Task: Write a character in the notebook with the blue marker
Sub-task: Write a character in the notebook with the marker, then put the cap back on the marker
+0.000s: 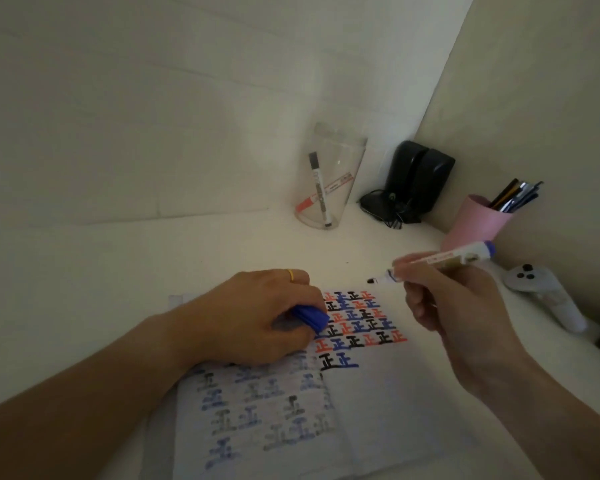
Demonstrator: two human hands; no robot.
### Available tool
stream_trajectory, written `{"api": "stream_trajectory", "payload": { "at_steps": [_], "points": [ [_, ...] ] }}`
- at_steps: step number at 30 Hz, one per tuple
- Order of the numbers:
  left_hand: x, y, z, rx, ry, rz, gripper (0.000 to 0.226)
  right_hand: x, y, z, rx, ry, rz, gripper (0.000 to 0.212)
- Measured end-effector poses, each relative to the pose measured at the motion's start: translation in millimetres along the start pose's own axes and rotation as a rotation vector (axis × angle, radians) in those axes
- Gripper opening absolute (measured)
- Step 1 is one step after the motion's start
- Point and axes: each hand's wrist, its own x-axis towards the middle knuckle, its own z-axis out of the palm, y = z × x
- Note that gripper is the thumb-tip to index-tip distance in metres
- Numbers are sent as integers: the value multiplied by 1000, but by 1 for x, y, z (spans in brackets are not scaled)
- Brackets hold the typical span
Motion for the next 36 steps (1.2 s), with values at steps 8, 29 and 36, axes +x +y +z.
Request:
{"api": "stream_trajectory", "payload": {
  "at_steps": [8, 29, 36],
  "points": [
    [-2, -1, 2, -28, 31, -32, 23, 26, 11, 27, 261, 64, -53, 16],
    [4, -16, -3, -602, 464, -394, 14, 19, 33, 20, 247, -97, -65, 10],
    [3, -5, -8, -690, 432, -311, 17, 13, 29, 20, 285, -252, -77, 23]
  ]
}}
